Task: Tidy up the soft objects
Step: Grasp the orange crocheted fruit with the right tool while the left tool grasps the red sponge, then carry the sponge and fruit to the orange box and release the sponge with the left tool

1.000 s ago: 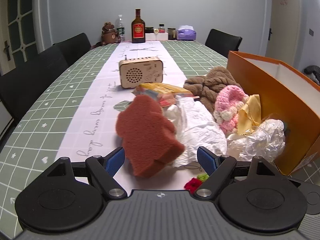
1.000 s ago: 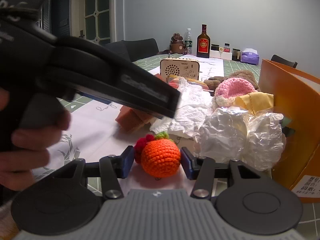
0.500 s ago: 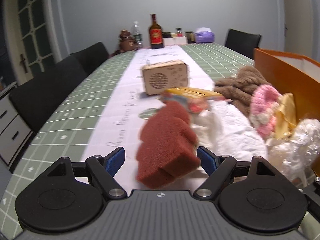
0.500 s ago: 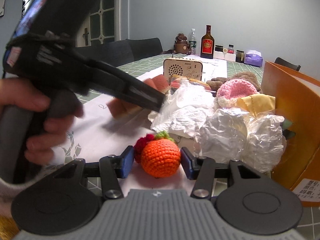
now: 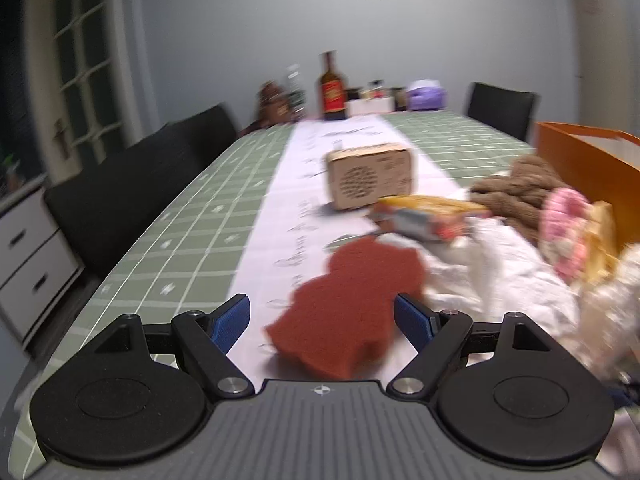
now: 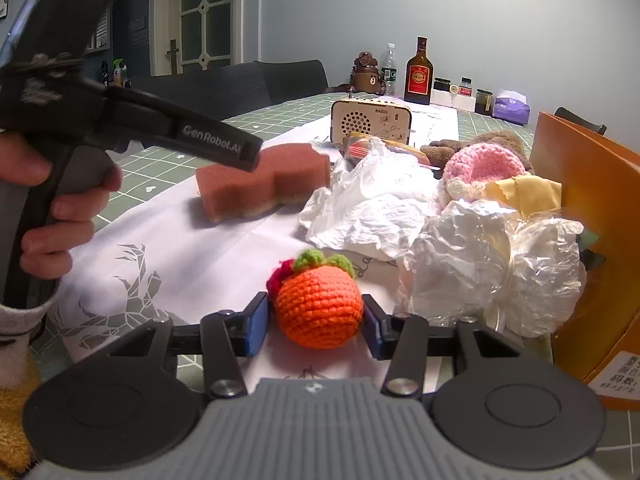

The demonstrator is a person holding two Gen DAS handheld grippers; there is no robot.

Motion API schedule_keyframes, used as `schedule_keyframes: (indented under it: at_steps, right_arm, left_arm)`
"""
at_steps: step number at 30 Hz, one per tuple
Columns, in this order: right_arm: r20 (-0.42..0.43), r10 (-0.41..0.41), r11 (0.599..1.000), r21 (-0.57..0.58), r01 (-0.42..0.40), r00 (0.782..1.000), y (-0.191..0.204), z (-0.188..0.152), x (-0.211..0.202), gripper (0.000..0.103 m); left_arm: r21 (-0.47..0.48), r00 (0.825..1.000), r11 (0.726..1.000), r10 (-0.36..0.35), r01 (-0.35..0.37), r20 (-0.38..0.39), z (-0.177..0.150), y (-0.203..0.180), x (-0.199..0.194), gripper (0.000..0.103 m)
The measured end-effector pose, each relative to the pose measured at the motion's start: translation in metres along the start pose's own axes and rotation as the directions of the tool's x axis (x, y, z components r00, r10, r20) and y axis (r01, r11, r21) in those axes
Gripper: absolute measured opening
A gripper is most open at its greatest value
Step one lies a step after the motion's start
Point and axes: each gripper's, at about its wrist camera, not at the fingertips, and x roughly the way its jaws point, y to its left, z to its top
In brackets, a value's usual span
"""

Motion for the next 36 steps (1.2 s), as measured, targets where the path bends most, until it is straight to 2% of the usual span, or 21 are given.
schedule_keyframes:
  at_steps: [3,7,9,12,15,17,18,21,23,24,25,27,30,34,36]
  right_arm:
    - [0.001,-0.002,1.0,-0.002,0.002,1.0,0.0,0.001,0.002,0.049]
    - [0.0,-0.002,1.0,-0.005,0.002,1.0,0.0,0.002,0.002,0.049]
    - [0.005,-0.004,1.0,0.001,0.004,1.0,-0.001,0.001,0.002,0.048]
    - [0.01,-0.006,1.0,0.005,0.006,1.0,-0.001,0.0,0.003,0.048]
    - [0.011,-0.005,1.0,0.005,0.005,1.0,-0.001,0.001,0.003,0.049]
    - [0.021,0.013,1.0,0.007,-0.013,1.0,-0.002,0.0,0.002,0.052]
    - [0.034,0.029,1.0,0.006,-0.029,0.999,-0.002,0.0,0.0,0.06]
    - [0.075,0.045,0.999,-0.017,-0.044,0.996,0.002,0.001,-0.006,0.061]
    - [0.076,0.039,0.998,-0.054,-0.034,0.996,0.008,0.001,-0.006,0.06]
    - [0.075,0.031,0.997,-0.067,-0.026,0.997,0.01,0.001,-0.006,0.056]
    - [0.079,0.017,0.997,-0.074,-0.011,0.997,0.011,0.0,-0.006,0.047]
    - [0.073,-0.007,0.997,-0.075,0.012,0.997,0.012,0.0,-0.005,0.047]
    - [0.071,-0.002,0.998,-0.059,0.006,0.997,0.01,0.001,-0.005,0.046]
    - [0.076,-0.002,0.998,-0.061,0.007,0.997,0.011,0.0,-0.008,0.046]
    - [0.082,0.001,0.998,-0.06,0.004,0.997,0.011,0.001,-0.009,0.046]
  left_arm:
    - [0.097,0.998,0.994,-0.05,0.048,0.022,-0.001,-0.012,-0.003,0.096]
    - [0.211,0.999,0.977,-0.044,0.041,0.01,0.001,-0.021,0.014,0.096]
    - [0.235,0.998,0.97,-0.064,0.064,-0.009,0.003,-0.017,0.027,0.096]
    - [0.246,0.991,0.961,-0.113,0.126,-0.066,0.004,-0.006,0.047,0.096]
    - [0.246,0.987,0.959,-0.118,0.141,-0.106,0.004,0.004,0.062,0.096]
    - [0.211,0.979,0.96,-0.158,0.182,-0.127,0.004,0.012,0.069,0.097]
    - [0.185,0.973,0.961,-0.182,0.206,-0.142,0.004,0.017,0.074,0.097]
    - [0.151,0.964,0.96,-0.214,0.237,-0.157,0.001,0.023,0.08,0.097]
    - [0.144,0.966,0.962,-0.211,0.233,-0.153,-0.001,0.024,0.082,0.097]
    - [0.145,0.967,0.962,-0.209,0.23,-0.145,-0.001,0.024,0.081,0.097]
    - [0.152,0.97,0.963,-0.205,0.225,-0.133,-0.002,0.023,0.079,0.091]
    - [0.199,0.977,0.958,-0.189,0.205,-0.094,-0.005,0.018,0.072,0.085]
    - [0.256,0.987,0.953,-0.151,0.16,-0.055,-0.011,0.01,0.068,0.082]
    - [0.21,0.987,0.964,-0.157,0.16,-0.029,-0.013,0.013,0.062,0.077]
    - [0.197,0.989,0.971,-0.144,0.139,0.014,-0.013,0.013,0.052,0.076]
